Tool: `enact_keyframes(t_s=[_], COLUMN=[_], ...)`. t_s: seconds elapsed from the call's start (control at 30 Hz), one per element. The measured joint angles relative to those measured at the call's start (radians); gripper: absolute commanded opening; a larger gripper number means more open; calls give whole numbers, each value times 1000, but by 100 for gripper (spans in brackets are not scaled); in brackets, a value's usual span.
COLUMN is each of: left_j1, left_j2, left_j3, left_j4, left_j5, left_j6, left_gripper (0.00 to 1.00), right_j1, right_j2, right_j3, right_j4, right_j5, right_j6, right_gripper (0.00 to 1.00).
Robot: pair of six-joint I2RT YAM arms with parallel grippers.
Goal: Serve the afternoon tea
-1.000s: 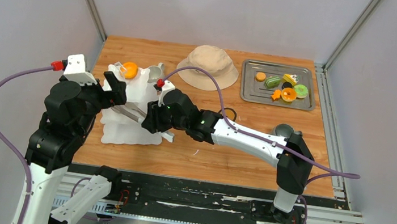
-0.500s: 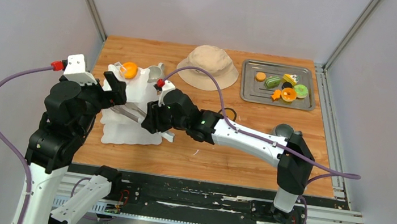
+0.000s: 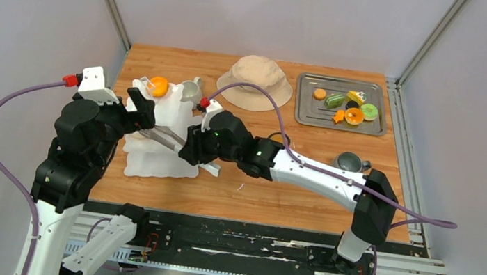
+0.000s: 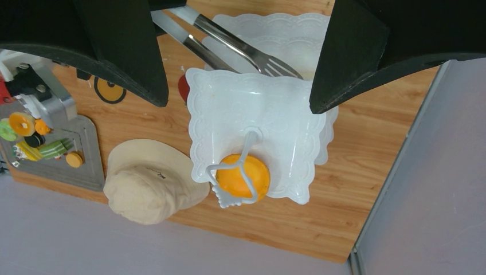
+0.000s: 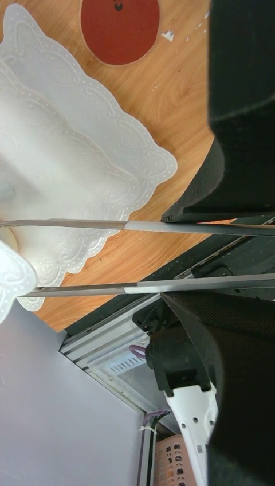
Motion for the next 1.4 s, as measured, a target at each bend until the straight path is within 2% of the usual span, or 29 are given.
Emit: enact_keyframes(t_s=[0.2,0.27,0.33,0.47,0.6,0.7,0.8,0.97,1.1,1.2,1.4], left_j1=[0,0,0,0,0,0,0,0,0,0,0], left_j2=[0,0,0,7,37,69,87,92,86,91,101], left_j3=[0,0,0,10,28,33,35,40,41,41,41], left_j4=[0,0,0,-1,1,1,0,0,1,2,10], left_j5=[0,0,0,11,57,101,131,142,143,143,143], left_j6=[0,2,4,5,5,3,3,3,4,3,4], left_gripper=[98,98,98,98,98,98,98,98,98,98,98], right_j1=[0,0,0,0,-21,-98,-265,-597,-785,-885,-975], right_j2=[-123,-182,-246,-393,-556,-622,-642,-608,-521,-425,-257], right_j3=[-95,-157,-233,-356,-431,-441,-443,-446,-434,-402,-304], right_j4=[-11,-17,-26,-103,-186,-228,-260,-295,-310,-318,-313], right_j5=[-7,-8,3,113,293,403,474,480,435,375,282], right_j6=[-27,-36,-44,-73,-119,-158,-199,-249,-264,-263,-247], right_gripper=[12,4,1,1,1,1,4,14,17,19,32])
